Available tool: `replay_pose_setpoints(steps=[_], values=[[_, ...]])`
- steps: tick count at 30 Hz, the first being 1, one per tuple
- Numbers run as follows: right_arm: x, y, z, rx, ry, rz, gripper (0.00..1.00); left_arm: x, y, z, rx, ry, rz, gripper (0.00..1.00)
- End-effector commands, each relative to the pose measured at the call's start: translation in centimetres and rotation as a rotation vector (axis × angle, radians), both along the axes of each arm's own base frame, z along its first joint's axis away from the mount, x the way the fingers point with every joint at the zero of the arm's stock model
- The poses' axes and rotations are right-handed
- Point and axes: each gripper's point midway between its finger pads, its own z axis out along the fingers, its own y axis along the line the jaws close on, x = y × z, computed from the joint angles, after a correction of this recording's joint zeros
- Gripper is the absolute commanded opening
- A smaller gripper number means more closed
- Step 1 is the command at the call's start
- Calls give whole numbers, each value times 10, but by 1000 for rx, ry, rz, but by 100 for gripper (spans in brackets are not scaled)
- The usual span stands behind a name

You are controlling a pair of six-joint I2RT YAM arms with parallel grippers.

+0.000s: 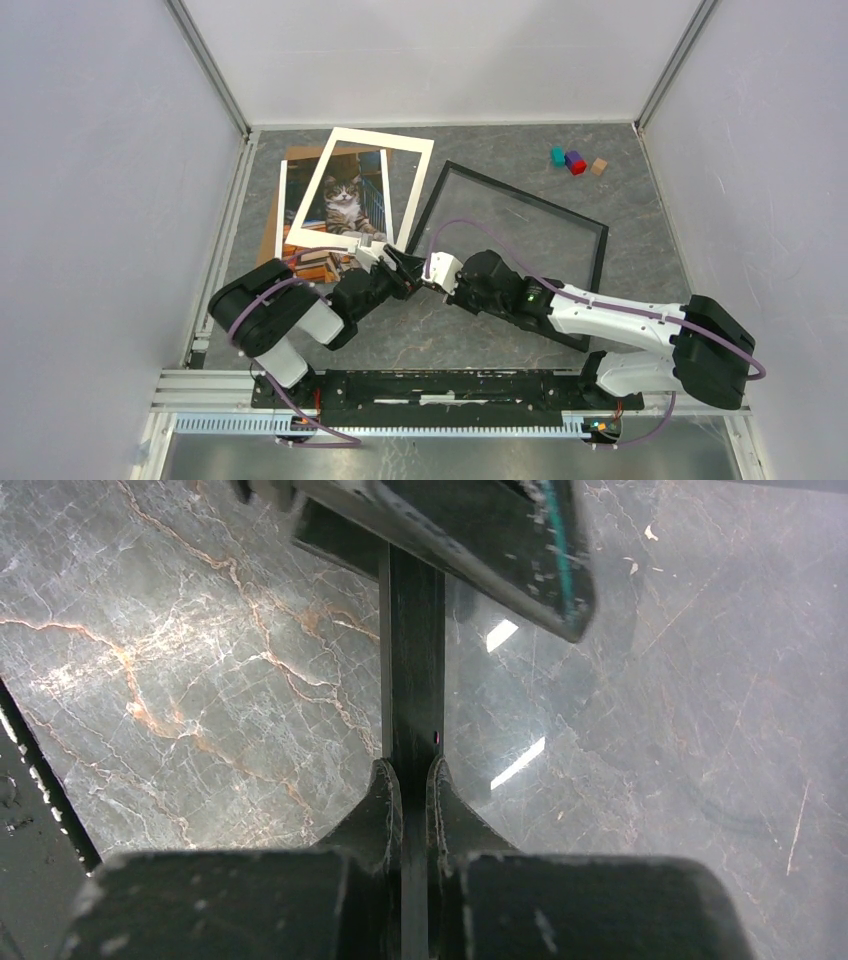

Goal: Put the photo into the frame

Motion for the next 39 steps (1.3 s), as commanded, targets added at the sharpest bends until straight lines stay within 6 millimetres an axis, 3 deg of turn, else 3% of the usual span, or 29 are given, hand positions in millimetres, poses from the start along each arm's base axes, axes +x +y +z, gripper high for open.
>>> replay_pose_setpoints(steps=[1, 5, 13, 19, 24, 29, 32, 36, 39], values=[[19, 24, 51, 144, -95, -9, 0, 12, -20, 77, -232, -201, -6, 77], [22, 23, 54, 142, -102, -15, 0, 2, -30, 99, -247, -280, -47, 66], [26, 20, 55, 145, -112, -23, 0, -5, -29, 88, -282, -187, -69, 63], [24, 15, 46, 131, -89, -31, 0, -6, -29, 89, -297, -172, -75, 52], [11, 3, 33, 71, 26, -71, 62, -4, -29, 89, -320, -142, -88, 48], [7, -31, 55, 68, -1, -172, 98, 4, -21, 77, -308, -102, -86, 45], [7, -56, 60, 55, -42, -240, 98, 7, -18, 75, -306, -94, -97, 45], [5, -90, 37, -53, -79, -294, 98, 14, -14, 68, -315, -49, -114, 45], [1, -95, 39, -65, -105, -257, 98, 21, -7, 65, -310, -41, -114, 44]])
